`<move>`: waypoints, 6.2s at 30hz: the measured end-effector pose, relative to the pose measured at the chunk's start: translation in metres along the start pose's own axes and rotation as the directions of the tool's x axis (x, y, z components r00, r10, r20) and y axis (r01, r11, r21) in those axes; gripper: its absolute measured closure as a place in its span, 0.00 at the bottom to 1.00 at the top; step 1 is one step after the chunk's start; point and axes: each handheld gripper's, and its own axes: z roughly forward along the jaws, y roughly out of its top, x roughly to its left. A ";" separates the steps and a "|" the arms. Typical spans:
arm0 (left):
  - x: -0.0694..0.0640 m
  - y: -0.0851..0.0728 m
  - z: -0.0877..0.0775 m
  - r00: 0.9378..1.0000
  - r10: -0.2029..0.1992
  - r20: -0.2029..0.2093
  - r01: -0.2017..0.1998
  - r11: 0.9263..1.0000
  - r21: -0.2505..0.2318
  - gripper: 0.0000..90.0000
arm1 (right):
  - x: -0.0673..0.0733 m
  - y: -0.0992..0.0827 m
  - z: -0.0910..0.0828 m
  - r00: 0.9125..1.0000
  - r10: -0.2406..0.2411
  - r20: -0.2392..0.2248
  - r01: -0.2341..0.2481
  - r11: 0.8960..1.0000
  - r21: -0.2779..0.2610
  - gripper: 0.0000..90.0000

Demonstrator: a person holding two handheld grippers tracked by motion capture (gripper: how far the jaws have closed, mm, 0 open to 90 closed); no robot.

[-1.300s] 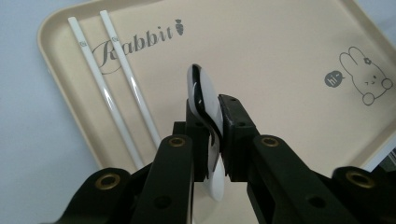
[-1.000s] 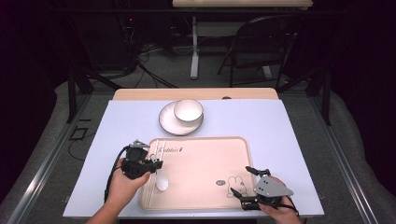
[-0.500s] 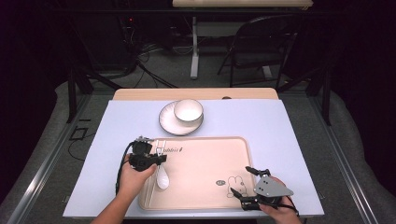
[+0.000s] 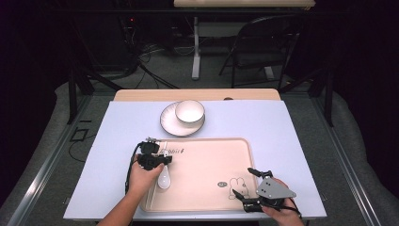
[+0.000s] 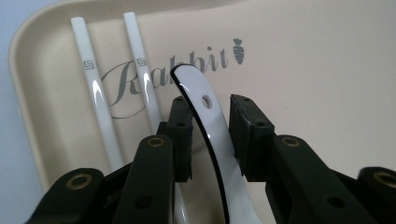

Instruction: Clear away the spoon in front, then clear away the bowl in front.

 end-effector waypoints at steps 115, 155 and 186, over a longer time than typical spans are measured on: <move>0.004 0.113 -0.023 0.990 -0.051 -0.128 0.025 0.979 -0.202 0.38 | -0.001 0.000 0.000 1.000 -0.001 -0.004 0.001 1.000 -0.003 0.16; 0.000 0.141 0.025 0.980 -0.154 -0.129 0.128 0.972 -0.195 0.38 | -0.001 0.001 0.000 1.000 0.003 -0.005 -0.003 1.000 -0.009 0.16; 0.009 0.137 0.064 0.965 -0.230 -0.127 0.202 0.958 -0.202 0.40 | -0.002 0.001 0.001 1.000 0.004 -0.014 -0.004 1.000 -0.011 0.16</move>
